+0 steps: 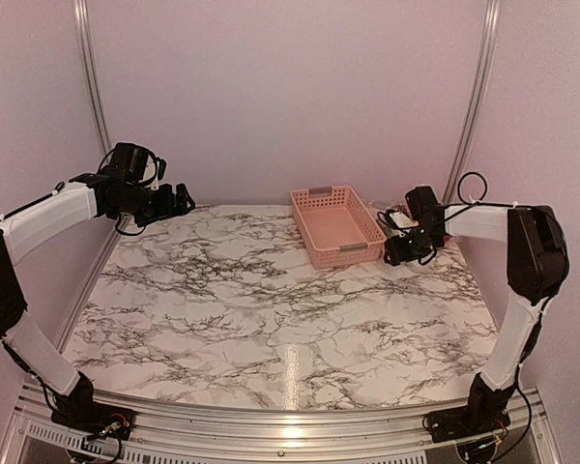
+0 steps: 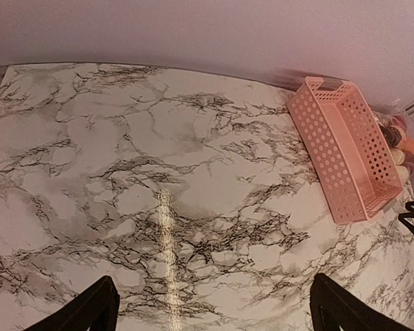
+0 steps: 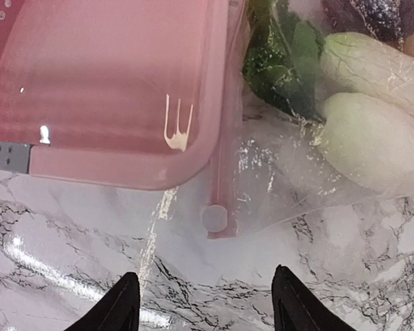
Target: Open the zip-top bag and remove the fake food
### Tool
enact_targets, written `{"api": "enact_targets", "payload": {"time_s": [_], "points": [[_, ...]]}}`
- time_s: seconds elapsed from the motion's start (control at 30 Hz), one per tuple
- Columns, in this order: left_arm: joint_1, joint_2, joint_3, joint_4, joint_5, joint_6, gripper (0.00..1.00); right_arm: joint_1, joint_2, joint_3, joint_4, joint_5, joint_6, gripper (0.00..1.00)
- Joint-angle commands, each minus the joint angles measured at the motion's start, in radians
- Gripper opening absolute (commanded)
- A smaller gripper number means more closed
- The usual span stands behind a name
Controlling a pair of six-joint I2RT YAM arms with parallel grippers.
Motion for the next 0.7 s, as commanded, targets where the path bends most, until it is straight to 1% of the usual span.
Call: {"api": "enact_targets", "payload": {"time_s": [0.0, 0.13, 0.27, 0.4, 0.47, 0.53, 0.6, 0.67], "points": [[0.010, -0.027, -0.019, -0.007, 0.016, 0.016, 0.99, 0.008, 0.035, 0.002, 0.102, 0.105, -0.013, 0.65], [0.013, -0.027, -0.021, -0.003, 0.026, 0.010, 0.99, 0.021, 0.108, 0.042, 0.129, 0.137, -0.003, 0.67], [0.017, -0.031, -0.019, -0.005, 0.027, 0.006, 0.99, 0.043, 0.189, 0.116, 0.132, 0.169, 0.005, 0.68], [0.021, -0.036, -0.021, -0.011, 0.027, 0.005, 0.99, 0.071, 0.251, 0.180, 0.130, 0.266, -0.007, 0.71], [0.023, -0.040, -0.023, -0.016, 0.026, 0.005, 0.99, 0.076, 0.288, 0.220, 0.111, 0.315, -0.011, 0.71], [0.025, -0.041, -0.025, -0.023, 0.022, 0.005, 0.99, 0.076, 0.325, 0.262, 0.081, 0.370, -0.002, 0.68], [0.029, -0.043, -0.023, -0.027, 0.022, 0.007, 0.99, 0.076, 0.346, 0.286, 0.067, 0.430, 0.000, 0.62], [0.031, -0.045, -0.020, -0.032, 0.021, 0.009, 0.99, 0.072, 0.344, 0.287, 0.065, 0.465, 0.004, 0.51]]}}
